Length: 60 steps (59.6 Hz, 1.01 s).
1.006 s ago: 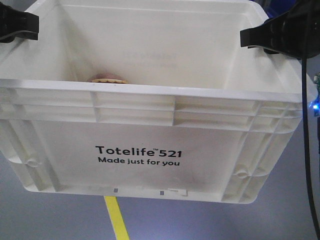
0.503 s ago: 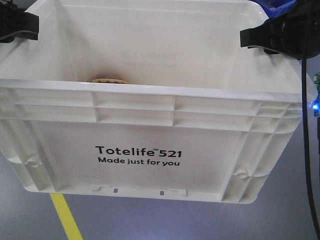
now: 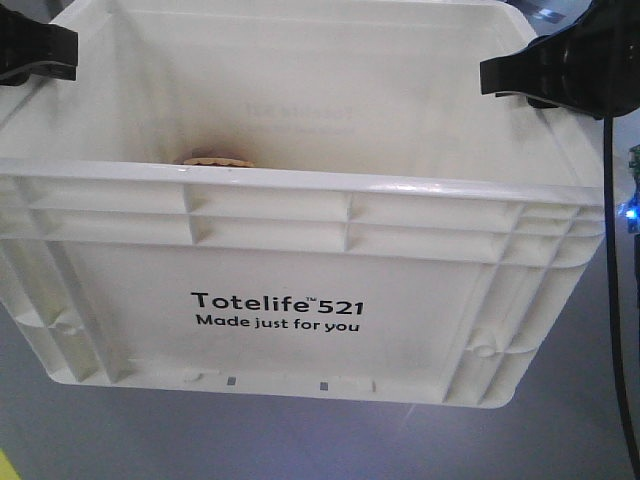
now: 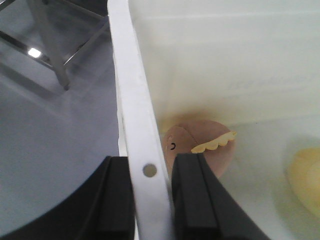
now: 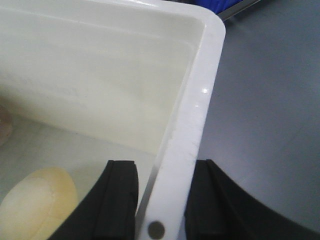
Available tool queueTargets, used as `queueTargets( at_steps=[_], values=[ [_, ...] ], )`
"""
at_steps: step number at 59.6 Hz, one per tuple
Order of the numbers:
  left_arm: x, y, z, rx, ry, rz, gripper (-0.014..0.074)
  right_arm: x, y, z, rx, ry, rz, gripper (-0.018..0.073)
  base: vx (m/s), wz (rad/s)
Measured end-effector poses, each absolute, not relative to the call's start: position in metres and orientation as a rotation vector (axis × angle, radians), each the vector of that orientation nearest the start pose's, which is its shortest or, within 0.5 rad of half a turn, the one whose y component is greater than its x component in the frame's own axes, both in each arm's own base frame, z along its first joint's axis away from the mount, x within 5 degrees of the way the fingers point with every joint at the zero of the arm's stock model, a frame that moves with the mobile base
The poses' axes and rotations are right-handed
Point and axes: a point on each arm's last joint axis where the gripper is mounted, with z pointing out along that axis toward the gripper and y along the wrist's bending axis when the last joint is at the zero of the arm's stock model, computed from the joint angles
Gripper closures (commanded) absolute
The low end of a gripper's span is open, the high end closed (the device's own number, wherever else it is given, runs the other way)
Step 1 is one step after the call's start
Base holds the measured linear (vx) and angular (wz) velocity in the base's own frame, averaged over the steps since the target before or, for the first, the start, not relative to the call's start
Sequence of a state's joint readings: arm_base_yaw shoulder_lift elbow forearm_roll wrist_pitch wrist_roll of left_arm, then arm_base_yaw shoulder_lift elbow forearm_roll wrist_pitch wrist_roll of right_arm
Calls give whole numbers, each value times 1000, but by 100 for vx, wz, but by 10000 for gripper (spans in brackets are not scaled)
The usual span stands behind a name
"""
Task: Place moving items into box and shelve
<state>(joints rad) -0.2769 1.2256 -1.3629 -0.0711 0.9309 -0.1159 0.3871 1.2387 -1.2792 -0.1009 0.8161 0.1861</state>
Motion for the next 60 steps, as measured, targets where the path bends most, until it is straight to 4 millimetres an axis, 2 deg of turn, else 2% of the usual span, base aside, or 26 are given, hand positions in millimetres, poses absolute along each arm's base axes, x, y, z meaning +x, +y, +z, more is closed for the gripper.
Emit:
queueTargets(
  at_steps=[60],
  values=[
    [239,-73,420,166,2286,-292,603,244,92,399,-266,2246,186,565,25,-53]
  ],
)
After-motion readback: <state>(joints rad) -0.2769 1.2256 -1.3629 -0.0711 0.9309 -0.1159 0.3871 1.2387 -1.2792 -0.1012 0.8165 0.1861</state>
